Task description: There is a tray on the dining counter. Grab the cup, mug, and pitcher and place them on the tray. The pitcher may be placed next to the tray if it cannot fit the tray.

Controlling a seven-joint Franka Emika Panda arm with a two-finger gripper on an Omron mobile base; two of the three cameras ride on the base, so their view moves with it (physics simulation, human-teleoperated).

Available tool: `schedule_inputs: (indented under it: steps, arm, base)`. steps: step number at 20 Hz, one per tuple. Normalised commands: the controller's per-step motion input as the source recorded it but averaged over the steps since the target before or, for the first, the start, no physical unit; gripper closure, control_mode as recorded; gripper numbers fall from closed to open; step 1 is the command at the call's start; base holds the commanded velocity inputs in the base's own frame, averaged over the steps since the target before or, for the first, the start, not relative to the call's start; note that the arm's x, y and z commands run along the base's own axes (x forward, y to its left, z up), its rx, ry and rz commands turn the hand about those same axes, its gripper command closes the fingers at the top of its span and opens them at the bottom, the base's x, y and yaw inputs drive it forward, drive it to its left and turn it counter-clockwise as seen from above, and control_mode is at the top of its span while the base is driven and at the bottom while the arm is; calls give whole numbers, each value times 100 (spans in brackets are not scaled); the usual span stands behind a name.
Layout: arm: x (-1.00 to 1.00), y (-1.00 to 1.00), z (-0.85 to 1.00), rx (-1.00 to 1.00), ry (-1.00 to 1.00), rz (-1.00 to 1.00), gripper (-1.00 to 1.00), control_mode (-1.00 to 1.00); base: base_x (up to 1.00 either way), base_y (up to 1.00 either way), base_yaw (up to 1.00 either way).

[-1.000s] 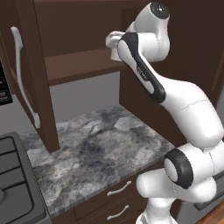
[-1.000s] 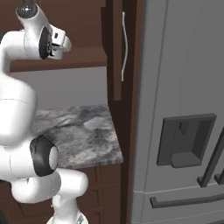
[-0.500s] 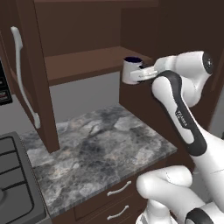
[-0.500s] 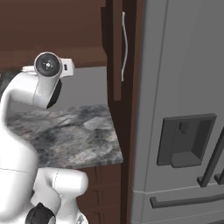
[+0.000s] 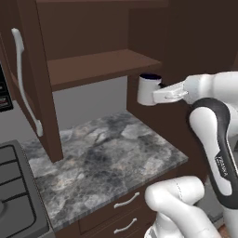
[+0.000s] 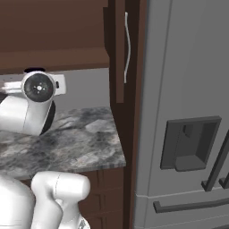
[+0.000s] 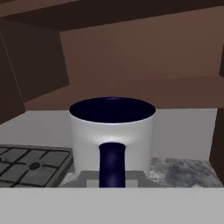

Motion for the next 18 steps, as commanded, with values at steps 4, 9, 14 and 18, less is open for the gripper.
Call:
schedule_inputs:
  steps: [4,9,14,18]
  arm:
    - [-100,-20,0,1,7,0,100,-100]
    - [-100,-28,-6,0,0,0,100,-100]
    - [-20,-7,-3,0,0,0,100,100]
    - [0,0,0,0,0,0,100,100]
  base:
    - [0,0,0]
    - [0,0,0]
    - [-80,-38,0]
    - [-100,-38,0]
